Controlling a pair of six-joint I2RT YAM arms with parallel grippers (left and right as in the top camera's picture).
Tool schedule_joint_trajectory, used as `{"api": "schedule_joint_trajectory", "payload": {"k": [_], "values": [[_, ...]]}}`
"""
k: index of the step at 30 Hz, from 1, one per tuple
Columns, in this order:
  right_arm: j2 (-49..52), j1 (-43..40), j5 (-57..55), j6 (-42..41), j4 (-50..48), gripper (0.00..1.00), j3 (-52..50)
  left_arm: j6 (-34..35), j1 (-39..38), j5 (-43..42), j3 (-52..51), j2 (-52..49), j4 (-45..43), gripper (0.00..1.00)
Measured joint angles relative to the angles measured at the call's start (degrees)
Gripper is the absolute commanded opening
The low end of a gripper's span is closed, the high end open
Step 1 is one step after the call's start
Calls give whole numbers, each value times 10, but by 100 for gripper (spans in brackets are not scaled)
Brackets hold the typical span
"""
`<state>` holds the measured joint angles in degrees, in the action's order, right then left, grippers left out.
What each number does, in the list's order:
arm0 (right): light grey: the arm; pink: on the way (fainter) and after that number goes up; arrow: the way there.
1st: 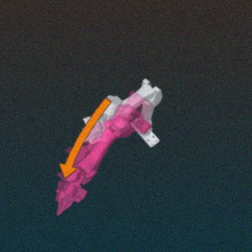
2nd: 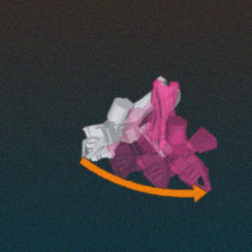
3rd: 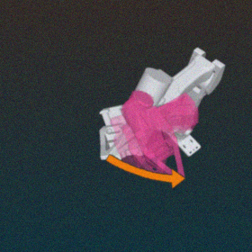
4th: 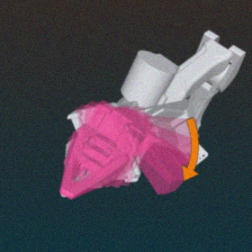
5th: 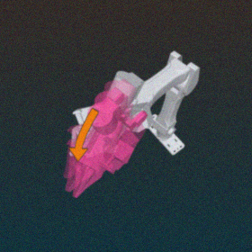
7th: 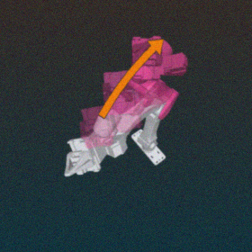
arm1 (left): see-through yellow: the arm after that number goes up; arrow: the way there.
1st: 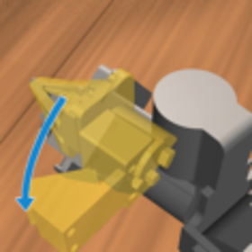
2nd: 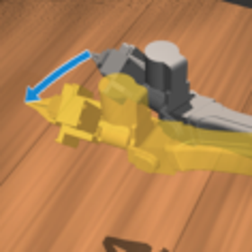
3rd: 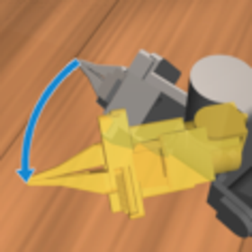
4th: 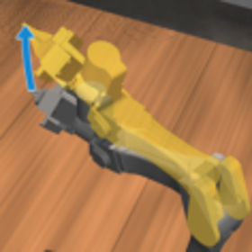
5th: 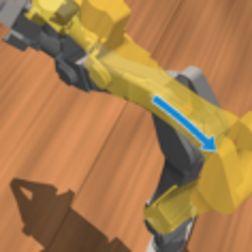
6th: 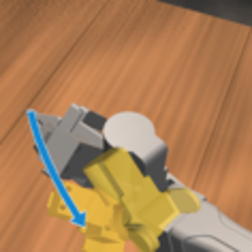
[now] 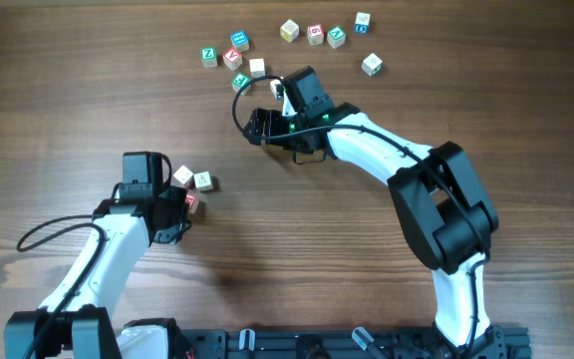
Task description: Form a circle
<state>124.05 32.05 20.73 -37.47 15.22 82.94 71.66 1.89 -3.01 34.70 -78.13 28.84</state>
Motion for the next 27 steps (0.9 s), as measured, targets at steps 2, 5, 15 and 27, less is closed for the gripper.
{"api": "schedule_joint_trajectory", "payload": {"k": [2,5,15,27], "values": [[0,0,0,0,0,100,0,0,0,-2,0,0,0,4],[0,0,0,0,0,99,0,0,0,-3,0,0,0,4],[0,0,0,0,0,99,0,0,0,-55,0,0,10,4],[0,0,0,0,0,99,0,0,0,-56,0,0,2,4]]}}
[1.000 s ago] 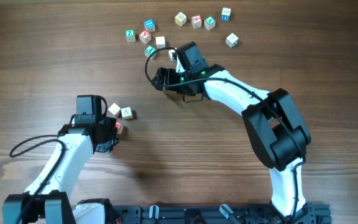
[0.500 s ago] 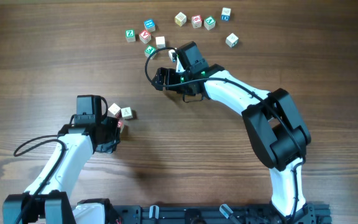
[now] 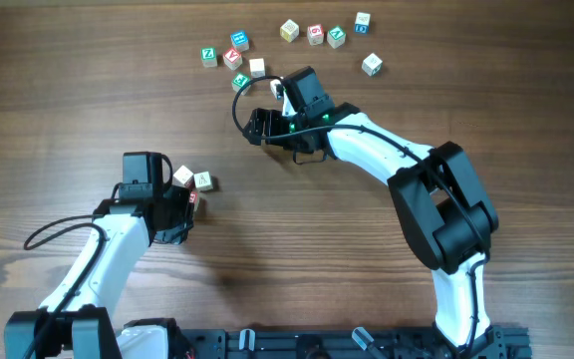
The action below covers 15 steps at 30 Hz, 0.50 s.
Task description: Form a circle
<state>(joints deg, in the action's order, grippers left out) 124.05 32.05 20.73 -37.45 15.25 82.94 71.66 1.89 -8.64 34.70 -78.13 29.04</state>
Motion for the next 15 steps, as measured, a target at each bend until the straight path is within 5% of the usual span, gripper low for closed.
{"api": "schedule_joint_trajectory", "payload": {"k": [15], "values": [[0,0,0,0,0,100,0,0,0,-20,0,0,5,4]]}}
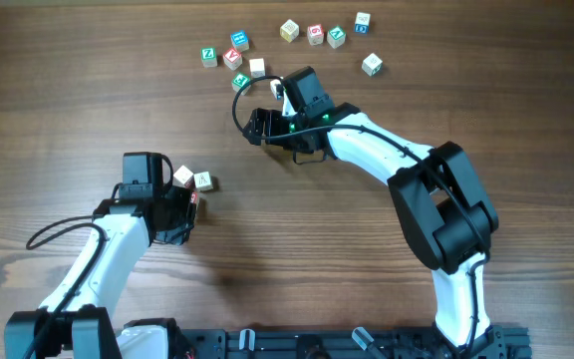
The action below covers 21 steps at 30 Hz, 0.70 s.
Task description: Form a circle
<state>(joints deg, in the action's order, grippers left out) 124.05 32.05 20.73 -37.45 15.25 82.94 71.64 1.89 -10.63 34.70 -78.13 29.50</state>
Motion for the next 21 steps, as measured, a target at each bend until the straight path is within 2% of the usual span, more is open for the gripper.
{"api": "schedule_joint_trajectory", "payload": {"k": [11,21], "values": [[0,0,0,0,0,99,0,0,0,0,0,0,-26,4],[0,0,0,0,0,99,0,0,0,0,0,0,7,4]]}}
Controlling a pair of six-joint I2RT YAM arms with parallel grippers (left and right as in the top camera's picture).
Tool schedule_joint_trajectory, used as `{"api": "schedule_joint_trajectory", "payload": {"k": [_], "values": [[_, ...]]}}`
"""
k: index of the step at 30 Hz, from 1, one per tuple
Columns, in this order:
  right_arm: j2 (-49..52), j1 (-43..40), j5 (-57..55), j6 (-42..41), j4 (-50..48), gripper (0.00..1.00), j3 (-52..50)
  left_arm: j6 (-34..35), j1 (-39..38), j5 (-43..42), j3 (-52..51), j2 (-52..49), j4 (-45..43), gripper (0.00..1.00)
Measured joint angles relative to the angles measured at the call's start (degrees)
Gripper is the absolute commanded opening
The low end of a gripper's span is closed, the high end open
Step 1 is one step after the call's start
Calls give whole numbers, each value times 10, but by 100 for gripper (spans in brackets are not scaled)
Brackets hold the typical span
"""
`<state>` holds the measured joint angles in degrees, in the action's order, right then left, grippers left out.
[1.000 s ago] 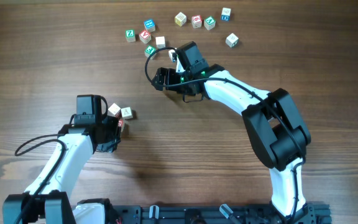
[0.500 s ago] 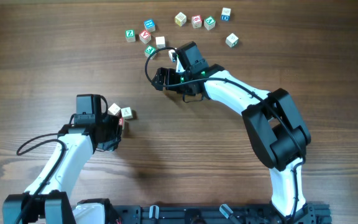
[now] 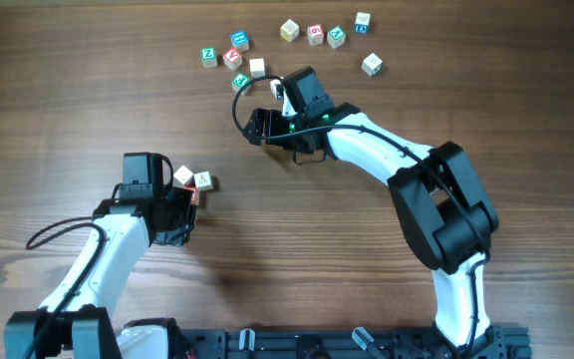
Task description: Form a circle
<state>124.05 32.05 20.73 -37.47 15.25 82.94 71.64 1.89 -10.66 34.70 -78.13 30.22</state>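
Only the overhead view is given. My left gripper (image 3: pixel 189 204) is at the lower left, with a red block (image 3: pixel 193 197) at its fingertips. It looks shut on that block, though the wrist hides most of the fingers. Just above it lie two pale blocks (image 3: pixel 182 176) (image 3: pixel 204 180), touching each other. My right gripper (image 3: pixel 253 125) points left at mid-table, its jaws apart with nothing between them. Several lettered blocks are strewn along the far edge, among them a green Z block (image 3: pixel 208 56), a white block (image 3: pixel 257 67) and a green block (image 3: pixel 240 82).
More blocks lie at the far right: a yellow-edged one (image 3: pixel 289 30), a red one (image 3: pixel 315 35), a green one (image 3: pixel 336 37), a blue-marked one (image 3: pixel 363 21) and a pale one (image 3: pixel 371 64). A black cable (image 3: pixel 237 100) loops beside the right wrist. The wooden table (image 3: pixel 88 90) bears everything.
The red block at my left gripper's tips sits a touch higher, closer to the two pale blocks. The right arm and the far blocks have not moved.
My left gripper had the red block at its tips just below the two pale blocks. At each later moment the block and gripper stood slightly nearer that pair. My right arm has stayed still by the far cluster throughout.
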Motion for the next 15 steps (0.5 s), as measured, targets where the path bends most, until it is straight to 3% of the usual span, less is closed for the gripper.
{"api": "schedule_joint_trajectory", "payload": {"k": [6,15], "values": [[0,0,0,0,0,100,0,0,3,0,0,0,-2,4],[0,0,0,0,0,99,0,-40,97,-7,0,36,34,4]]}}
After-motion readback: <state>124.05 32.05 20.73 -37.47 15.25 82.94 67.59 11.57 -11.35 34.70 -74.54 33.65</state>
